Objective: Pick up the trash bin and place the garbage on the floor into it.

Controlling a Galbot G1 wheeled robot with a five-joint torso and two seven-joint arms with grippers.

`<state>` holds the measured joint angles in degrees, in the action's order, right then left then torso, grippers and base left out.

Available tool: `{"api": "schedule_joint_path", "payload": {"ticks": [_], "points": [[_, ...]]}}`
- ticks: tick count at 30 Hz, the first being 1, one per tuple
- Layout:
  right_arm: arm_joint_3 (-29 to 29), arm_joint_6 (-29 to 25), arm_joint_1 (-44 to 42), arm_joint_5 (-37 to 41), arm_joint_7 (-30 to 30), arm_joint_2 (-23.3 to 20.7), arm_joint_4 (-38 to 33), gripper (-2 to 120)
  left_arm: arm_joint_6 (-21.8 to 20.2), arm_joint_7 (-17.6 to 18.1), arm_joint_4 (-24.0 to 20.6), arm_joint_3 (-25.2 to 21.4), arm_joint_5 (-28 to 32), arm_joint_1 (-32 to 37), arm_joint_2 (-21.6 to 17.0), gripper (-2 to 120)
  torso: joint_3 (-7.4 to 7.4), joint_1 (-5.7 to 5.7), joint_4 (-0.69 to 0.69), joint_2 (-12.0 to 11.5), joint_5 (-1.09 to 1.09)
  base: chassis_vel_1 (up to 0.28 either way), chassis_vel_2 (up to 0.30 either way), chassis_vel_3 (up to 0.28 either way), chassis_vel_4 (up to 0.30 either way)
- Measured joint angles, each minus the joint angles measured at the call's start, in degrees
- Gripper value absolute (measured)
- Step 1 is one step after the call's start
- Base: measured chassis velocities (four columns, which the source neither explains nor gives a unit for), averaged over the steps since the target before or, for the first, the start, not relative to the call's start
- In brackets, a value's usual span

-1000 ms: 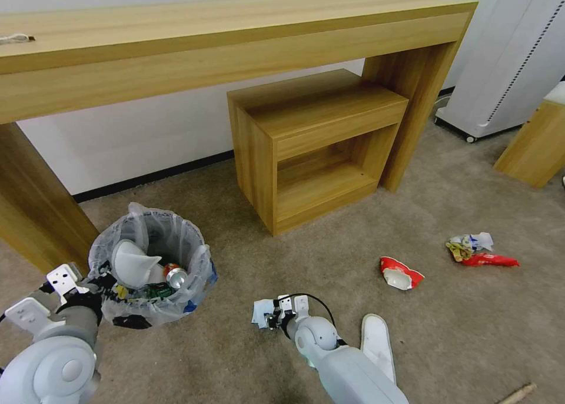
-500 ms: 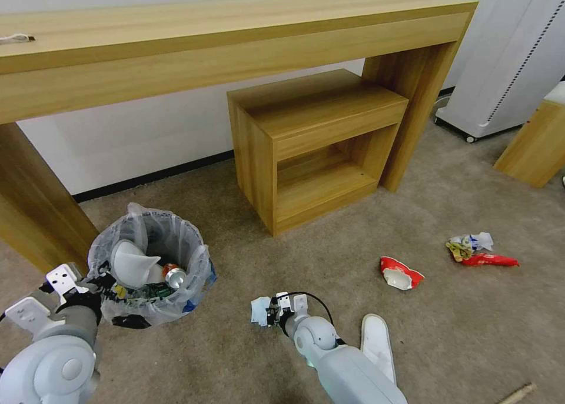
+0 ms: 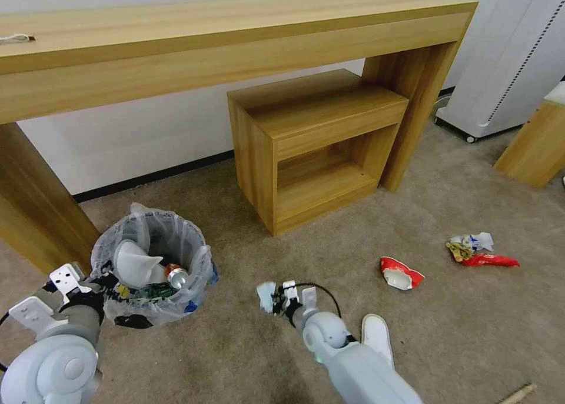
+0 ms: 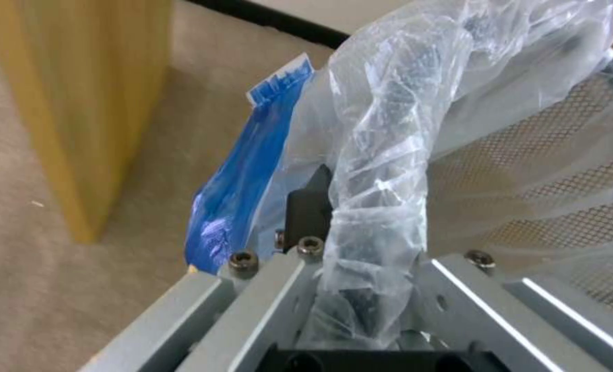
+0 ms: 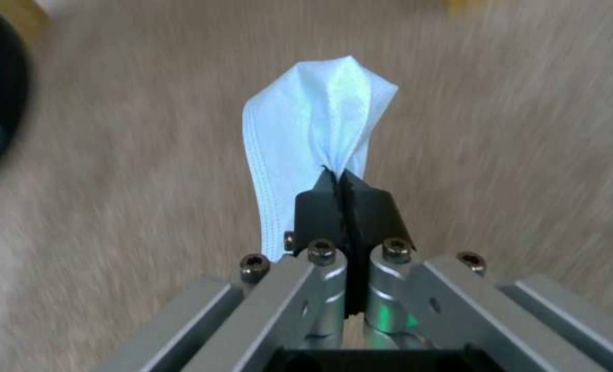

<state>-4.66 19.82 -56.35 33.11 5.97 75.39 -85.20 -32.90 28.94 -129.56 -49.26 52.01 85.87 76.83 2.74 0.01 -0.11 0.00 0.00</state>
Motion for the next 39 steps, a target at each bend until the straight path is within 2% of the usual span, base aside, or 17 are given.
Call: {"api": "schedule_joint_path", "payload": {"ticks": [1, 2, 7, 11, 13, 19, 22, 25, 27, 29, 31, 32, 35, 39], "points": [[0.23, -0.29, -0.17, -0.04, -0.04, -0.33, -0.86, 0, -0.16, 0.15, -0.17, 0.16, 0.49, 0.04, -0.11, 1, 0.0, 0.0, 0.0, 0.0, 0.0, 0.0, 0.0, 0.0, 0.0], [1.37, -2.12, -0.97, -0.53, -0.8, -1.72, -4.26, 0, -1.07, 1.04, -1.22, 1.12, 3.41, 0.3, -0.89, 1, 0.0, 0.0, -0.01, 0.0, 0.01, 0.0, 0.0, 0.0, 0.0], [3.66, -7.01, -2.61, -1.13, -3.71, -4.33, -9.4, 0, -2.07, 2.34, -2.51, 2.43, 6.25, 0.77, -2.38, 1, 0.0, 0.0, -0.01, 0.0, 0.02, 0.0, 0.0, 0.0, 0.0], [7.66, -12.21, -4.5, -1.18, -9.11, -8.68, -16.54, 0, -3.6, 4.53, -3.36, 4.5, 10.47, 1.3, -3.29, 1, 0.0, 0.0, -0.01, 0.0, 0.01, 0.0, 0.0, 0.0, 0.0], [7.94, -12.46, -4.58, -1.16, -9.45, -8.99, -16.97, 0, -3.7, 4.64, -3.38, 4.63, 10.67, 1.31, -3.31, 1, 0.0, 0.0, -0.01, 0.0, 0.01, 0.0, 0.0, 0.0, 0.0], [11.69, -16.4, -5.43, -0.21, -15.8, -14.06, -22.96, 0, -5.08, 5.71, -4.14, 7.18, 12.52, 1.47, -3.7, 1, 0.0, 0.0, -0.01, 0.0, 0.0, 0.0, 0.0, 0.0, 0.0], [12.94, -20.22, -5.51, 0.26, -19.94, -15.81, -25.28, 0, -6.2, 5.7, -4.42, 8.57, 13.64, 1.47, -4.41, 1, 0.0, 0.0, -0.01, 0.0, 0.0, 0.0, 0.0, 0.0, 0.0], [13.08, -22.85, -5.48, 0.44, -22.71, -16.11, -25.62, 0, -6.86, 5.67, -4.63, 8.99, 14.7, 1.4, -4.81, 1, 0.0, 0.0, 0.0, 0.0, 0.0, 0.0, 0.0, 0.0, 0.0], [13.09, -26.4, -5.27, 0.87, -28.19, -16.06, -25.47, 0, -7.51, 5.78, -4.7, 9.5, 15.72, 1.17, -5.06, 1, 0.0, 0.0, -0.01, 0.0, 0.0, 0.0, 0.0, 0.0, 0.0], [13.07, -26.89, -5.24, 0.94, -29.12, -16.02, -25.37, 0, -7.56, 5.82, -4.69, 9.58, 15.81, 1.15, -5.08, 1, 0.0, 0.0, -0.01, 0.0, 0.0, 0.0, 0.0, 0.0, 0.0], [12.67, -29.05, -5.12, 1.8, -35.19, -15.69, -24.79, 0, -7.76, 6.0, -4.63, 9.98, 16.29, 1.13, -5.05, 1, 0.0, 0.0, 0.0, 0.0, 0.0, 0.0, 0.0, 0.0, 0.0], [12.67, -29.05, -5.12, 1.8, -35.19, -15.69, -24.79, 0, -7.76, 6.0, -4.63, 9.98, 16.29, 1.13, -5.05, 1, 0.0, 0.0, 0.0, 0.0, 0.0, 0.0, 0.0, 0.0, 0.0], [11.37, -30.63, -5.13, 2.79, -41.95, -14.85, -23.82, 0, -7.87, 6.05, -4.54, 10.55, 17.07, 1.0, -4.37, 1, 0.0, 0.0, 0.0, 0.0, -0.01, 0.0, 0.0, 0.0, 0.0], [9.85, -31.4, -5.3, 2.45, -45.12, -13.55, -22.58, 0, -7.92, 5.91, -4.54, 10.99, 17.29, 0.92, -3.57, 1, 0.0, 0.0, 0.0, 0.0, -0.01, 0.0, 0.0, 0.0, 0.0]]}}
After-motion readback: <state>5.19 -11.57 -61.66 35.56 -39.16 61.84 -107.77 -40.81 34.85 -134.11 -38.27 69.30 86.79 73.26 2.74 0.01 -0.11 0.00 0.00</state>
